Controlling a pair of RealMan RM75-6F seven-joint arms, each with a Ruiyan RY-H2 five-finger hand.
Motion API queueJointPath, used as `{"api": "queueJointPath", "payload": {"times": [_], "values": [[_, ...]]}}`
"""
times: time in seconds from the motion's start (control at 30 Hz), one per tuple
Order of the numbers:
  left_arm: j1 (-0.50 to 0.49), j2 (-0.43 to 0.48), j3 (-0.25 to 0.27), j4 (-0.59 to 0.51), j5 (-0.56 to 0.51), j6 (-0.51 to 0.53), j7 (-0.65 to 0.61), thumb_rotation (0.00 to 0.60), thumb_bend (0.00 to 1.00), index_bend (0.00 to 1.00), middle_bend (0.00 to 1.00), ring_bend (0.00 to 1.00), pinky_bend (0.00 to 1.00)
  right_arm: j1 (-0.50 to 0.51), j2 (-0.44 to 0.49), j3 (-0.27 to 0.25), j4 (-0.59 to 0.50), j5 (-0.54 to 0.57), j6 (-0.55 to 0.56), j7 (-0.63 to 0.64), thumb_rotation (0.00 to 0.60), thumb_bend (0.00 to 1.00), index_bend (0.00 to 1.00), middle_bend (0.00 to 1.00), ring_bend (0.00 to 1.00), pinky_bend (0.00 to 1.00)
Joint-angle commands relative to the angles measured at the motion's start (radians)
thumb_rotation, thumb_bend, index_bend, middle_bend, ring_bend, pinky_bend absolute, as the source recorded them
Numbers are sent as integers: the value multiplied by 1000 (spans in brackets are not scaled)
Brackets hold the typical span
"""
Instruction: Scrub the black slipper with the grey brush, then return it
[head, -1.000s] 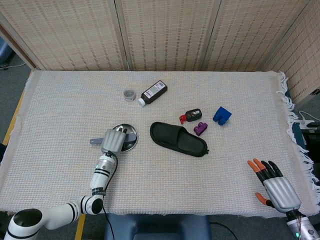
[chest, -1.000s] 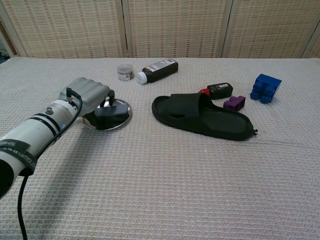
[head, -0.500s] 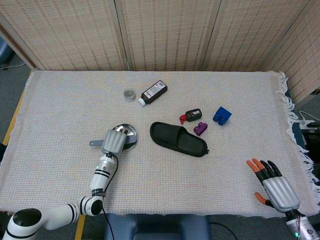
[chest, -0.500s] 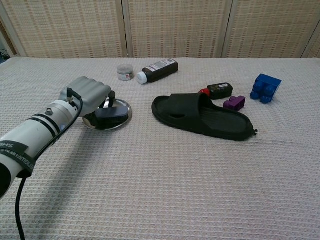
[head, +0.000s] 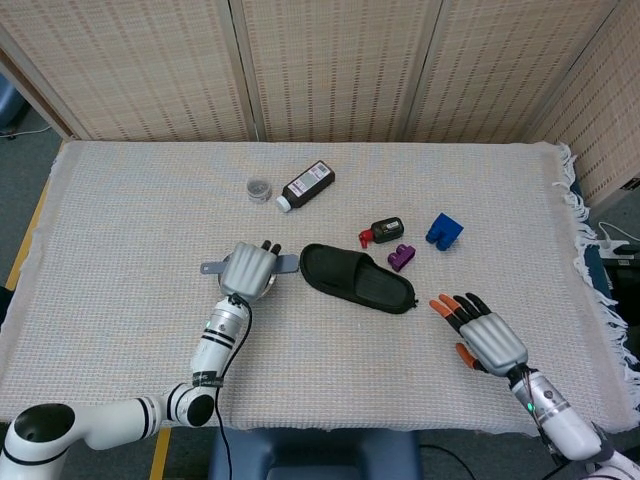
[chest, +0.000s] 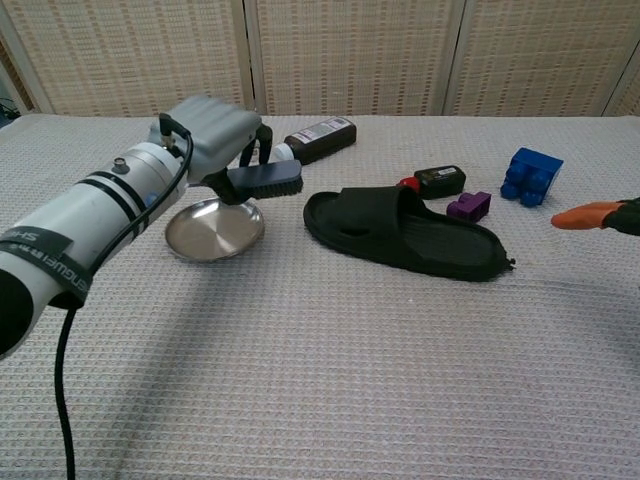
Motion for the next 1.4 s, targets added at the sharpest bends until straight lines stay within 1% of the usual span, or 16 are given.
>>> {"api": "queueJointPath", "payload": {"times": [0.03, 0.2, 0.3, 0.57, 0.67, 0.83, 1.1, 1.27, 1.4], "values": [[-29, -16, -21, 3, -16, -12, 8, 600, 340, 545, 656, 756, 1000, 129, -75, 60, 22, 121, -159, -91, 600, 613, 0, 0, 0, 0], [-60, -43, -26, 29, -32, -29, 4, 600, 342, 545, 656, 755, 1000, 195, -110, 73, 36, 236, -236, -195, 600, 678, 0, 0, 0, 0], [-70, -54, -26, 48, -39, -37, -4, 600, 342, 547, 656, 755, 1000, 220, -115, 72, 37, 293, -253, -243, 600, 699, 0, 0, 0, 0], [-100, -90, -25, 127, -54, -64, -37, 600, 342, 547, 648, 755, 1000, 279, -143, 29, 54, 429, -281, -358, 600, 701, 0, 0, 0, 0], [-130, -118, -36, 159, -61, -73, -28, 600, 341, 543, 641, 754, 1000, 295, -159, 12, 61, 467, -279, -385, 600, 701, 0, 0, 0, 0], [-177, -166, -47, 184, -46, -66, -27, 600, 338, 545, 644, 755, 1000, 312, -176, -9, 59, 493, -261, -402, 600, 701, 0, 0, 0, 0], [-212, -230, -44, 216, -25, -42, -25, 600, 341, 546, 643, 755, 1000, 332, -176, -30, 54, 503, -245, -398, 600, 701, 0, 0, 0, 0], [-226, -266, -35, 272, -17, -43, -19, 600, 340, 546, 642, 755, 1000, 336, -167, -42, 45, 491, -233, -382, 600, 701, 0, 0, 0, 0], [-226, -280, -37, 321, -20, -48, -26, 600, 340, 547, 642, 754, 1000, 337, -159, -51, 41, 476, -226, -367, 600, 701, 0, 0, 0, 0]]}}
